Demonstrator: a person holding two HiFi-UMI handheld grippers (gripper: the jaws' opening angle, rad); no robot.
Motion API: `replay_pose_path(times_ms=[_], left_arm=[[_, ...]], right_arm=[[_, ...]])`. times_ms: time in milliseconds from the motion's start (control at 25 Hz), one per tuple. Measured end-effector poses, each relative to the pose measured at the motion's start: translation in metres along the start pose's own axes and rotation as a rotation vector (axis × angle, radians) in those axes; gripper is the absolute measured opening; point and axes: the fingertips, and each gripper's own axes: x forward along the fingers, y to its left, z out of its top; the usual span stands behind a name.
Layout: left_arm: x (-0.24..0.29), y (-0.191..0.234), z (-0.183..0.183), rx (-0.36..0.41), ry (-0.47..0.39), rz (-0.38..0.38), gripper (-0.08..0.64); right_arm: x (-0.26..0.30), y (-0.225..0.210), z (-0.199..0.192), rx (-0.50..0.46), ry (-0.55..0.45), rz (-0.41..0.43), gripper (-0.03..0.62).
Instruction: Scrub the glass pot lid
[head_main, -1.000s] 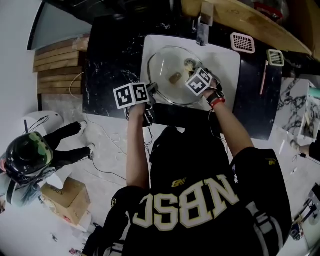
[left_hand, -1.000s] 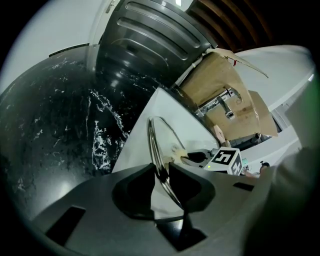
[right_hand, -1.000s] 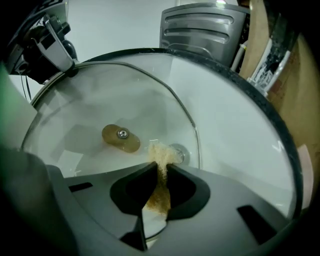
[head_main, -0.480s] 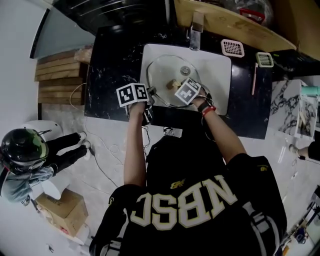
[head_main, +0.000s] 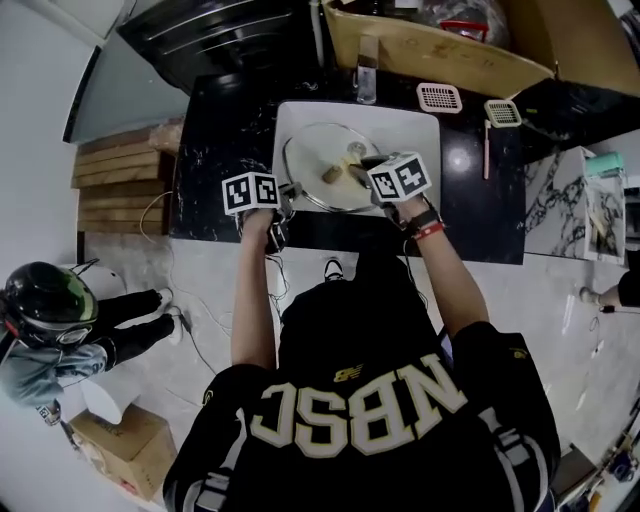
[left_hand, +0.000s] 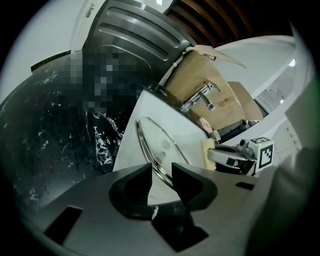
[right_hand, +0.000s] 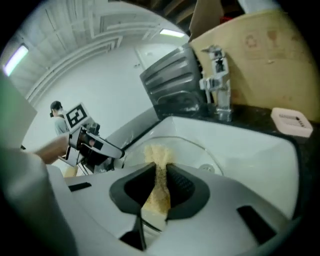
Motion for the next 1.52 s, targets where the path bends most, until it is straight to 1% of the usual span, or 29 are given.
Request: replay_pose_path(times_ms=[120,280,360,480,600,720,840,920,1000,1080,1280,1440,1520], left_arm=[[-0.017,-0.015,0.006,0.068,-0.045,-0.018,0.14],[-0.038,-0.049,0.026,0.194,-0.153,-0.046,0.137],[-0.05,-0.069,0.04,0.259,-0.226,-0.062,0.126],[-0.069,-0.102,0.063,0.351,-0.359,-0.09,0.112],[-0.081,-0.133,0.066,0.433,-0.466,-0.13,0.098],[-0.091,-0.165,0.073,0.52,-0.571,-0.182,0.081],[-0.102,-0.187,0.078,0.608,-0.668,-0.174,0.055],[-0.107,-0.196,0.08,0.629,-0.714,-0.156,0.035],[-0.112,-0.202,0.082,0.629,-0.749,-0.144,0.02],[-0.117,-0.203,0.082,0.631,-0.771,-0.137,0.017],[-0.119,-0.206,0.083,0.65,-0.801,-0.129,0.015],[-0.121,-0.207,0.084,0.65,-0.815,-0.12,0.015],[-0.123,-0.205,0.088,0.647,-0.826,-0.112,0.015]], right_arm=[[-0.04,-0.005,0.01,0.025,-0.123,-0.084,0.067],[-0.082,-0.001,0.014,0.016,-0.257,-0.193,0.069],[-0.098,0.0,0.015,0.002,-0.314,-0.23,0.071],[-0.128,0.003,0.026,-0.024,-0.393,-0.293,0.071],[-0.164,0.002,0.027,-0.036,-0.455,-0.391,0.071],[-0.194,0.003,0.038,-0.089,-0.529,-0.463,0.068],[-0.215,0.01,0.045,-0.149,-0.592,-0.525,0.064],[-0.226,0.009,0.044,-0.156,-0.618,-0.567,0.063],[-0.233,0.005,0.042,-0.148,-0.634,-0.604,0.063],[-0.233,0.004,0.041,-0.147,-0.637,-0.624,0.063],[-0.227,0.007,0.048,-0.163,-0.635,-0.625,0.063],[-0.222,0.007,0.052,-0.152,-0.644,-0.622,0.063],[-0.218,0.008,0.056,-0.161,-0.646,-0.617,0.063]])
